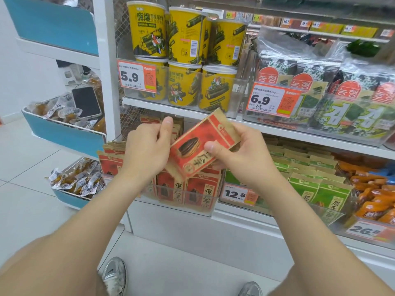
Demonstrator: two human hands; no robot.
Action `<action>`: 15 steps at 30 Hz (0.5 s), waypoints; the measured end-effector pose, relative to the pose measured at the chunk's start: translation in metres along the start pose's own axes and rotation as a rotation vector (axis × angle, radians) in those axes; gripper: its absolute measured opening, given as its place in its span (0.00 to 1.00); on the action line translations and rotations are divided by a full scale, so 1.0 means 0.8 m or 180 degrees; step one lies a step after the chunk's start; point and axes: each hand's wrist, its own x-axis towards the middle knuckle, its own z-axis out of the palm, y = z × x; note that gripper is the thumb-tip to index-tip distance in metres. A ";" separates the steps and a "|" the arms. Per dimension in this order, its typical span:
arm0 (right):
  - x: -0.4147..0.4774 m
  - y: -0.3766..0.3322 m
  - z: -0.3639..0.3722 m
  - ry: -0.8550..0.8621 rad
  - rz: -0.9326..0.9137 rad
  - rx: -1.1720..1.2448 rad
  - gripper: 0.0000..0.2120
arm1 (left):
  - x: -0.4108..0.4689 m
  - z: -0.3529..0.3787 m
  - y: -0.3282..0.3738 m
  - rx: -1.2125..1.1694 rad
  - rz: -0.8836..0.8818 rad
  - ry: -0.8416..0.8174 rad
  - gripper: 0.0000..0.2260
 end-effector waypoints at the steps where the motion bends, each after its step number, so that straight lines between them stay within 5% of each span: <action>1: 0.004 0.006 0.001 0.0354 -0.0363 -0.0409 0.09 | 0.005 0.002 -0.004 0.0062 0.0036 -0.0050 0.26; 4: 0.010 0.011 0.012 0.1014 -0.1181 -0.0929 0.09 | 0.015 0.004 -0.018 0.0377 0.0029 -0.0354 0.12; 7: 0.025 0.016 0.023 0.1236 -0.1552 -0.1237 0.10 | 0.022 -0.001 -0.029 0.0651 0.0179 -0.0920 0.09; 15: 0.095 0.063 0.069 0.0616 -0.1291 -0.2555 0.12 | 0.031 -0.010 -0.047 0.1201 0.0668 -0.2043 0.39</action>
